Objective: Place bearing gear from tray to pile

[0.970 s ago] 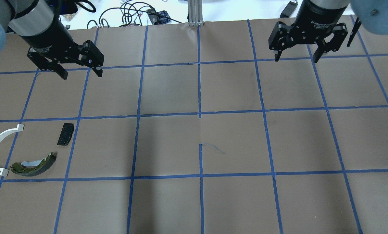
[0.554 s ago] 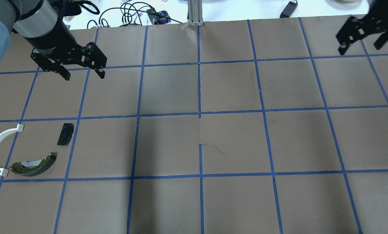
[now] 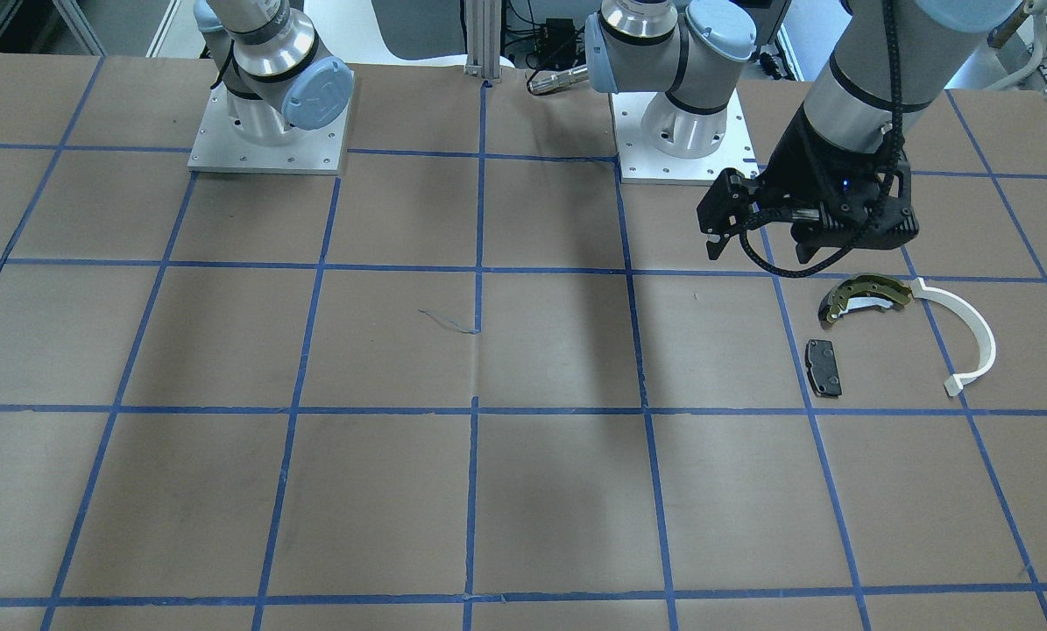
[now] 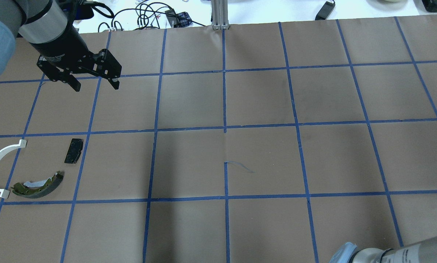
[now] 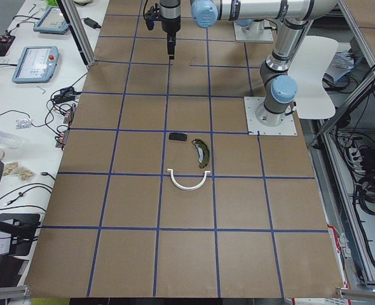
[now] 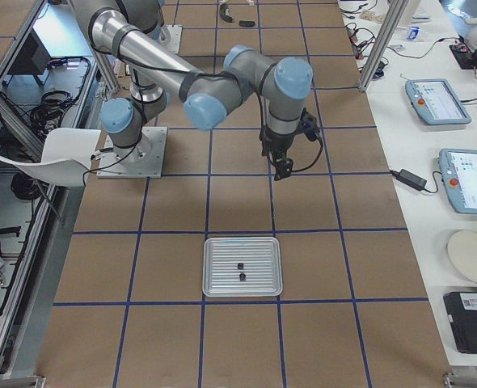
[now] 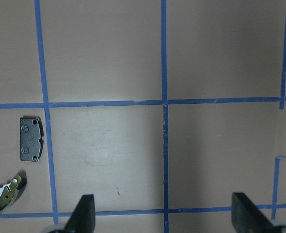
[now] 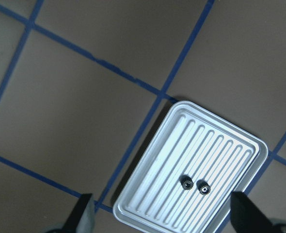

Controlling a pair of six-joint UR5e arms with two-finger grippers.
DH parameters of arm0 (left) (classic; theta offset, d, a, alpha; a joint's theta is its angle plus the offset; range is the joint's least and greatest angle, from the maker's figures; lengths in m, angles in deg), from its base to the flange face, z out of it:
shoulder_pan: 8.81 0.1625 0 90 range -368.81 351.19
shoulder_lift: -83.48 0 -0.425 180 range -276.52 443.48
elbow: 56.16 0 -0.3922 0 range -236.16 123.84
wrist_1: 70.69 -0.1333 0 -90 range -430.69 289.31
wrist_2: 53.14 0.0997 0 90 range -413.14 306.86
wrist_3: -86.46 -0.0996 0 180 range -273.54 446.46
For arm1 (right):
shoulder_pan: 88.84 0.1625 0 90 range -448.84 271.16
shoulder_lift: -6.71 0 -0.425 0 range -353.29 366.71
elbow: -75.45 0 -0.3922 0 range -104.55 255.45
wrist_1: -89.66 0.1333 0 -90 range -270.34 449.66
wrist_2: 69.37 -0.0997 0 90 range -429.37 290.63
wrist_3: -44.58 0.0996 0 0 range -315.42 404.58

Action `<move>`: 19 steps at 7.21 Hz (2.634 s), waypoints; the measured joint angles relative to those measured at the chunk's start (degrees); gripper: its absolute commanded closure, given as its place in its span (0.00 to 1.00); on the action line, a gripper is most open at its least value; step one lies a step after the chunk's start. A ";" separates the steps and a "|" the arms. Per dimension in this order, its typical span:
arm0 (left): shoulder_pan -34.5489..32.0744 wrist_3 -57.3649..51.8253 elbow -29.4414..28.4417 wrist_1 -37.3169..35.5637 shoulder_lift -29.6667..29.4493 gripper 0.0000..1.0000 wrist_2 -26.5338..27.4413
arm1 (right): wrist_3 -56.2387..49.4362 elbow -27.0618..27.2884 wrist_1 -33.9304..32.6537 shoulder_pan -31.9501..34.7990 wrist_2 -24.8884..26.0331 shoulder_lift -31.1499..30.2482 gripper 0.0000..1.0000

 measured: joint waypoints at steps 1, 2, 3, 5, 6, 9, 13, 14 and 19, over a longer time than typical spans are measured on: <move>0.00 0.00 0.11 0.00 0.00 0.00 0.05 | -10.69 0.07 -2.35 -3.48 -0.11 2.77 0.00; 0.00 -0.03 0.24 0.07 0.01 0.00 0.41 | -19.56 0.40 -5.69 -5.52 -0.15 5.81 0.00; 0.00 -0.06 0.47 0.10 0.02 0.00 1.47 | -25.72 1.12 -9.17 -6.94 -0.32 8.68 0.00; -0.04 0.20 2.50 -0.71 0.67 0.00 3.33 | -32.94 5.21 -16.11 -8.82 -1.37 12.15 0.05; -0.09 0.22 3.46 -1.01 1.57 0.00 3.21 | -36.45 9.29 -21.93 -9.06 -2.13 12.59 0.09; -0.47 0.74 3.87 -0.82 3.92 0.00 2.41 | -43.19 17.20 -33.69 -10.35 -3.72 12.69 0.15; -0.53 0.41 7.18 -0.52 6.44 0.00 0.40 | -41.08 17.68 -34.44 -12.50 -4.35 13.29 0.22; -0.53 0.26 7.93 -0.51 7.02 0.00 0.31 | -40.98 17.74 -34.44 -12.71 -4.37 13.60 0.39; -0.64 -0.13 8.72 -0.76 7.79 0.00 0.14 | -41.00 17.72 -34.54 -12.84 -4.41 13.82 0.65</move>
